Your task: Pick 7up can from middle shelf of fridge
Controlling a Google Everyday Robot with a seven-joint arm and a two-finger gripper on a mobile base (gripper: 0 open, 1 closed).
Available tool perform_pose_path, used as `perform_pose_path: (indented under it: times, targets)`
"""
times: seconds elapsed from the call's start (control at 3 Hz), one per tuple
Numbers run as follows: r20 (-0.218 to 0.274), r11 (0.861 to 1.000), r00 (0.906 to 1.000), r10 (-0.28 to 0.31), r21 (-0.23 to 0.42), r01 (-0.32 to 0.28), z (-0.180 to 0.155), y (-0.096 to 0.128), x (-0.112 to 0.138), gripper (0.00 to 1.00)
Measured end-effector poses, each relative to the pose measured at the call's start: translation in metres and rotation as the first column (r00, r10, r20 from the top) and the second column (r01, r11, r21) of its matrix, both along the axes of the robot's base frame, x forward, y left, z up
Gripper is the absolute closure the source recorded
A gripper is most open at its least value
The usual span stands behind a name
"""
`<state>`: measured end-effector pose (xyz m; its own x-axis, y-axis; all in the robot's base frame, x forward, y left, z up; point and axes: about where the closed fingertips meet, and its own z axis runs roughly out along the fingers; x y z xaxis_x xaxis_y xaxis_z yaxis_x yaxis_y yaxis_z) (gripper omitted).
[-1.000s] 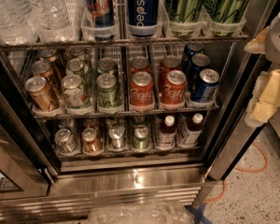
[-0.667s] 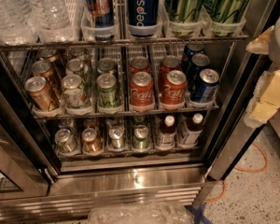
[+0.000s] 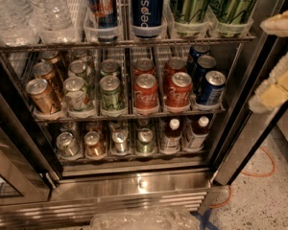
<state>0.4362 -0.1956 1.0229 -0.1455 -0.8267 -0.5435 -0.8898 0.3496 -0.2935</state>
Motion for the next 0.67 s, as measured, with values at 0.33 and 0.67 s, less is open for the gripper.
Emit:
perform_pose_path:
  times: [0.33,0.67]
  targets:
    - [0.114,0.985,0.9911,0.068,0.149,-0.084,0.027,0.013,0.005,0.00]
    - [0.139,0.970,0.9852,0.101,0.206,-0.128,0.041,0.027,-0.003,0.00]
